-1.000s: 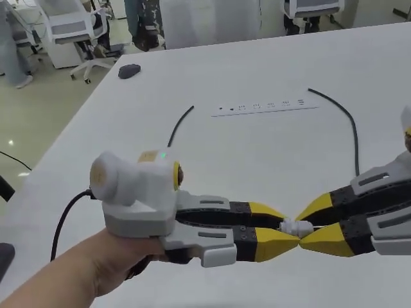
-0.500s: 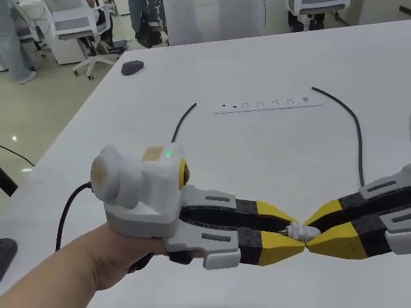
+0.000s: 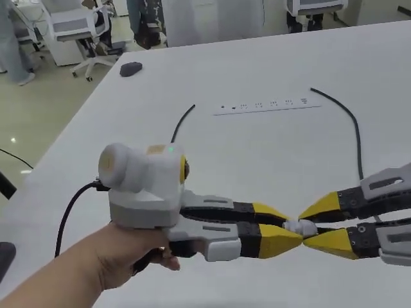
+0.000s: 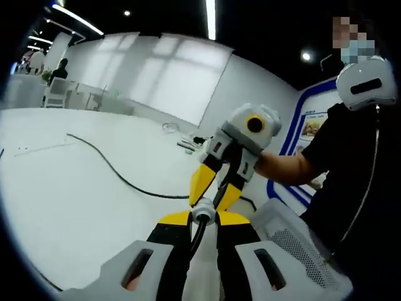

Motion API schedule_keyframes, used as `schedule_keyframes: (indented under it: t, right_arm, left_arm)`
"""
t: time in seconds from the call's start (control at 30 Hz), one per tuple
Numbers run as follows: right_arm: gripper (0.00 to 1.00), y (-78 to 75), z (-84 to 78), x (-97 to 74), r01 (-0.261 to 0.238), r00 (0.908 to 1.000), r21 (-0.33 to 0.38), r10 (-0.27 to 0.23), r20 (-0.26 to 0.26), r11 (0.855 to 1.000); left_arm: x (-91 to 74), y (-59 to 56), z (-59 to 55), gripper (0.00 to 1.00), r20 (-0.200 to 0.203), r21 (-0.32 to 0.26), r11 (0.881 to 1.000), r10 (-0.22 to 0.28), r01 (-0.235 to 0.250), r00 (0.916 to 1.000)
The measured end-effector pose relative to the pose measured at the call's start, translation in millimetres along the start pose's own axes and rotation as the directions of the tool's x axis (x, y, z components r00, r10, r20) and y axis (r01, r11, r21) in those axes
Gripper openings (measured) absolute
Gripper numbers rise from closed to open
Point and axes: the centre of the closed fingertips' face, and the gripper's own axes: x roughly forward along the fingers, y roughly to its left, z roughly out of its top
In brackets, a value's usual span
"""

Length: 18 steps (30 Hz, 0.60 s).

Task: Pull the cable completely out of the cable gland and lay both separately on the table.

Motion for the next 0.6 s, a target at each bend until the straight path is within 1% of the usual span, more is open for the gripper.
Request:
schedule_keyframes:
  t: [0.03,0.07,0.1,0.13,0.17,0.2,0.23,0.27,0.3,0.33,0.37,0.4,0.43,0.47,0.5,0.53,0.57,0.6]
  right_arm:
    - [0.06,-0.5,-0.3,0.8,0.011,0.9999,-0.041,-0.011,-0.011,0.999]
    - [0.06,3.5,0.5,1.5,-0.007,1.0,-0.026,0.007,-0.002,1.0]
    - [0.07,3.8,-0.9,2.0,-0.021,0.9998,-0.003,0.021,0.004,1.0]
    - [0.07,2.5,-1.1,1.0,-0.02,0.9998,0.032,0.019,0.008,0.999]
    - [0.07,1.0,0.2,-0.2,-0.013,0.9997,0.044,0.012,0.021,0.999]
    - [0.07,1.5,2.8,-1.5,-0.031,0.9986,0.069,0.028,0.045,0.997]
    - [0.08,2.1,3.8,-2.8,-0.05,0.9976,0.155,0.042,0.054,0.987]
    - [0.08,1.2,4.9,-4.3,-0.069,0.9962,0.243,0.053,0.068,0.968]
    - [0.1,0.0,7.0,-5.7,-0.09,0.9936,0.299,0.064,0.093,0.95]
    - [0.13,-5.1,9.3,-8.0,-0.098,0.9902,0.354,0.056,0.128,0.93]
    - [0.15,-10.2,12.3,-10.8,-0.111,0.9847,0.398,0.047,0.168,0.911]
    - [0.12,-9.0,14.3,-13.1,-0.146,0.9792,0.441,0.066,0.192,0.886]
    - [0.11,-10.0,16.7,-15.7,-0.174,0.9704,0.467,0.07,0.231,0.867]
    - [0.12,-10.6,14.3,-16.3,-0.185,0.9689,0.482,0.077,0.235,0.856]
    - [0.13,-10.4,10.2,-16.3,-0.193,0.9708,0.513,0.086,0.224,0.836]
    - [0.15,-12.3,6.6,-14.0,-0.184,0.9733,0.514,0.082,0.214,0.838]
    - [0.16,-8.9,5.3,-12.7,-0.204,0.9713,0.529,0.102,0.215,0.824]
    - [0.15,-5.8,2.1,-10.6,-0.226,0.9689,0.556,0.126,0.213,0.8]
  left_arm:
    - [-0.2,0.2,-0.5,0.14,-0.003,-0.01,1.0,-0.001,0.001,1.0]
    - [-0.6,-1.4,-1.6,0.14,-0.01,-0.027,1.0,-0.007,0.007,0.9999]
    - [-0.7,-2.6,-3.4,0.14,-0.018,-0.026,1.0,-0.009,0.008,0.9998]
    - [-0.6,-4.0,-3.4,0.14,-0.014,0.011,1.0,-0.004,0.004,0.9999]
    - [-1.1,-4.3,0.0,0.14,-0.001,0.053,0.999,-0.003,0.003,1.0]
    - [-2.1,-7.8,0.3,0.14,-0.005,0.054,0.998,-0.012,0.012,0.9999]
    - [-2.1,-8.8,0.4,0.14,-0.007,0.071,0.997,-0.015,0.015,0.9999]
    - [-2.5,-9.0,0.9,0.14,-0.011,0.138,0.99,-0.015,0.017,0.9998]
    - [-2.8,-10.0,-0.1,0.14,-0.019,0.172,0.985,-0.017,0.02,0.9997]
    - [-3.0,-10.8,0.0,0.14,-0.023,0.193,0.981,-0.016,0.02,0.9996]
    - [-2.9,-11.0,0.4,0.14,-0.02,0.194,0.981,-0.013,0.017,0.9997]
    - [-2.7,-10.6,-0.8,0.14,-0.028,0.218,0.976,-0.01,0.016,0.9996]
    - [-2.6,-11.6,-1.4,0.14,-0.03,0.209,0.978,-0.012,0.018,0.9995]
    - [-2.5,-11.8,-1.1,0.14,-0.025,0.212,0.977,-0.019,0.024,0.9995]
    - [-2.2,-12.2,-0.8,0.14,-0.022,0.235,0.972,-0.019,0.023,0.9996]
    - [-2.0,-12.9,-0.9,0.14,-0.022,0.249,0.968,-0.021,0.026,0.9995]
    - [-1.6,-13.4,-0.6,0.14,-0.022,0.253,0.967,-0.024,0.028,0.9995]
    - [-0.6,-14.2,-0.2,0.14,-0.02,0.265,0.964,-0.026,0.03,0.9995]
